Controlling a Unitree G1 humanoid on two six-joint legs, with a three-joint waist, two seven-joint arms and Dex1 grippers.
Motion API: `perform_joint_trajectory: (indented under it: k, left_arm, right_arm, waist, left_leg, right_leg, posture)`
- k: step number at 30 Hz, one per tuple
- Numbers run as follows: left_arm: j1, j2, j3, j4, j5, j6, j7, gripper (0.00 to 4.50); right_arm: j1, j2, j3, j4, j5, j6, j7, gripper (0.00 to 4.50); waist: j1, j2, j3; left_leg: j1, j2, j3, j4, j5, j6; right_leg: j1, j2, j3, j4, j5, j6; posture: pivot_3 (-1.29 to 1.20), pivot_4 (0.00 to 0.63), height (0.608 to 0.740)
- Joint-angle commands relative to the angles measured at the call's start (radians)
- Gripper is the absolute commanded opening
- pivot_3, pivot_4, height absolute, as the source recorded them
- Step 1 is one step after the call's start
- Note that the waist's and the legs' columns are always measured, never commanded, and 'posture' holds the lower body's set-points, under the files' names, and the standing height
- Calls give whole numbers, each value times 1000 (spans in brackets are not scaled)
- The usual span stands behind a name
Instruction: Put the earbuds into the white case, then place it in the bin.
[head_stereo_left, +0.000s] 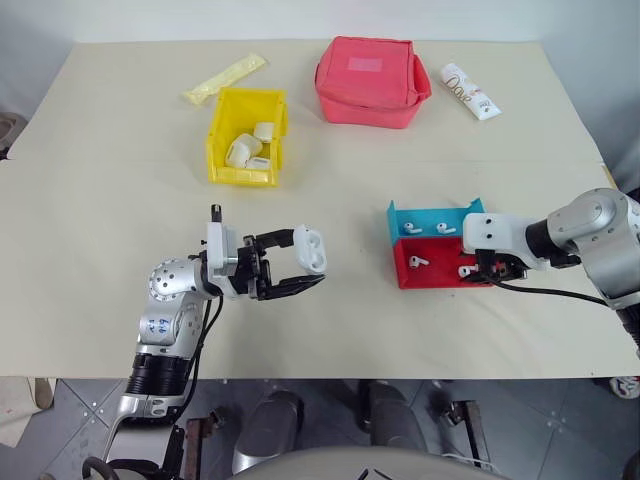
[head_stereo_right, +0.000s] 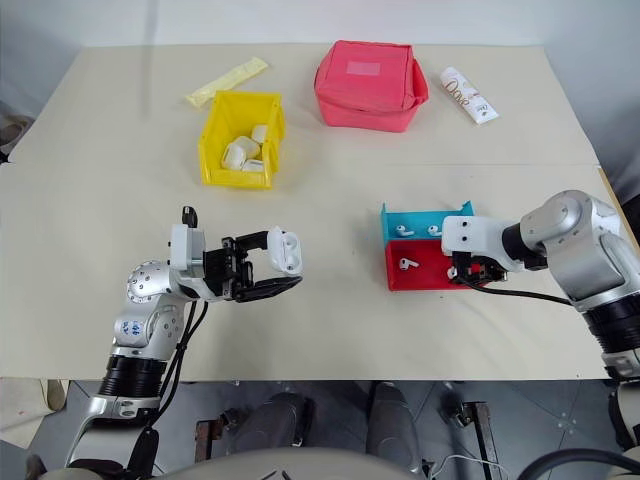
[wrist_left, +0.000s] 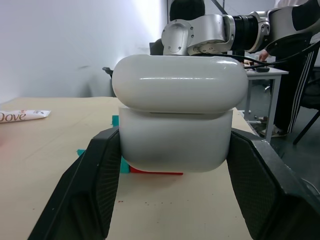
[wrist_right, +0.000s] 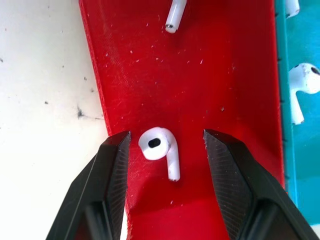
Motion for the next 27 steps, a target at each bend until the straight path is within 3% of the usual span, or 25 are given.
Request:
perform_joint_trajectory:
  k: [1, 3, 6, 10, 19, 23, 27]
  left_arm:
    - [8, 10, 11, -47, -18, -8, 10, 2774]
    - [8, 10, 11, -46, -17, -9, 12, 2774]
    - [7, 10, 12, -44, -16, -11, 14, 2774]
    - [6, 11, 14, -41, -14, -14, 16, 2774]
    - [3, 9, 12, -35, -11, -22, 20, 2774]
    - [-7, -3, 3, -21, -12, -26, 16, 2774]
    - [-31, -21, -15, 14, -16, -27, -7, 2774]
  right_arm:
    - [-11, 4, -5, 8, -21, -21, 11, 2387]
    - [-13, 5, -4, 12, -25, -26, 15, 2387]
    - [-16, 8, -4, 20, -32, -31, 19, 1822]
    - [-17, 10, -2, 24, -37, -36, 27, 509]
    - [-24, 26, -35, 15, -19, -23, 28, 470]
    - [2, 42, -155, -83, 117, 66, 26, 470]
    - [80, 81, -356, -253, 344, 193, 4, 470]
  waist:
    - [0, 0, 0]
    - [1, 0, 0]
    - [0, 0, 0]
    - [0, 0, 0]
    - [-2, 0, 0]
    - [-1, 0, 0]
    - [4, 0, 0]
  left_leg:
    - [0, 0, 0, 0, 0, 0]
    - [0, 0, 0, 0, 0, 0]
    - [0, 0, 0, 0, 0, 0]
    - [0, 0, 0, 0, 0, 0]
    - [0, 0, 0, 0, 0, 0]
    - [0, 0, 0, 0, 0, 0]
    - [0, 1, 0, 0, 0, 0]
  right_leg:
    - [0, 0, 0, 0, 0, 0]
    - [0, 0, 0, 0, 0, 0]
    - [0, 0, 0, 0, 0, 0]
    - [0, 0, 0, 0, 0, 0]
    - [0, 1, 0, 0, 0, 0]
    - [0, 1, 0, 0, 0, 0]
    - [0, 1, 0, 0, 0, 0]
  posture:
    - [0, 150, 740]
    - [0, 150, 740]
    - [0, 150, 740]
    - [0, 150, 740]
    - [0, 150, 740]
    - [0, 150, 740]
    - [0, 150, 740]
